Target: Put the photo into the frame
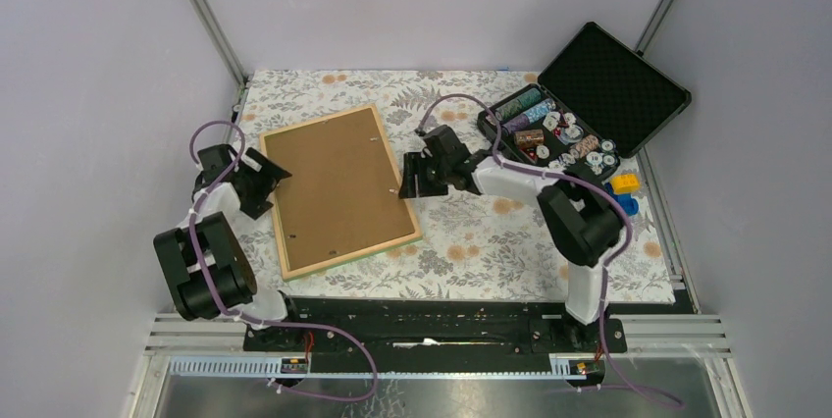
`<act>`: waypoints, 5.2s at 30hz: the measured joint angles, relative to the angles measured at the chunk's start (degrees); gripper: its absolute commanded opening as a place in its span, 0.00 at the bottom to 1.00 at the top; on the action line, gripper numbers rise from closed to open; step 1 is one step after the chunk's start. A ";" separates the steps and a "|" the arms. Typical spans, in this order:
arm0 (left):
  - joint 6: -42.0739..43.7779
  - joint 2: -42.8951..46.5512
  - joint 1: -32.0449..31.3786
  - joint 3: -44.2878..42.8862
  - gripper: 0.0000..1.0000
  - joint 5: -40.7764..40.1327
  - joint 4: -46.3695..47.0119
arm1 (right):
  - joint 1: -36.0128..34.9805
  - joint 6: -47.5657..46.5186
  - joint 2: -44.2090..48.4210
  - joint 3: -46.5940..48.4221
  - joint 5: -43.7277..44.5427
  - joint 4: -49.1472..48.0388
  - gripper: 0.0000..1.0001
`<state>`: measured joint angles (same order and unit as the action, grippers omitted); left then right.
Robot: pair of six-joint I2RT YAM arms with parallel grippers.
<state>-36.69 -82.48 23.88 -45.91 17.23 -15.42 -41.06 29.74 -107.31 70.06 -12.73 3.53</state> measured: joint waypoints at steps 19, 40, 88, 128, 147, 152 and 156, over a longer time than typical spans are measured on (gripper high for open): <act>-3.98 -8.48 0.26 0.31 0.99 11.34 8.70 | -2.34 -5.14 -9.99 8.44 1.46 4.35 0.36; 0.37 -0.59 4.61 0.20 0.99 6.58 3.48 | -3.65 -7.04 -9.97 9.46 0.55 8.94 0.71; 3.10 -15.72 -18.14 -18.91 0.99 5.25 -5.51 | 16.31 -5.97 5.86 -4.24 -5.16 6.73 0.32; -1.20 -24.30 -17.57 -16.94 0.99 14.43 4.85 | 12.28 -10.49 -4.37 1.22 2.49 6.27 0.75; -2.14 -22.03 -17.00 -12.00 0.99 17.16 9.90 | 12.83 -9.97 -3.85 -0.28 -0.20 3.04 0.81; -5.07 -21.11 -17.09 -9.27 0.99 20.11 11.56 | 12.81 -9.57 -4.42 1.42 5.51 4.11 0.87; -6.97 -20.63 -17.27 -7.87 0.99 22.12 11.80 | 12.81 -9.81 -8.20 8.92 11.21 7.02 0.89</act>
<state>-43.66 -103.11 6.61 -53.78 39.35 -3.62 -28.25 19.92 -115.50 78.98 -1.52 10.55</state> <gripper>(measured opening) 0.987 0.883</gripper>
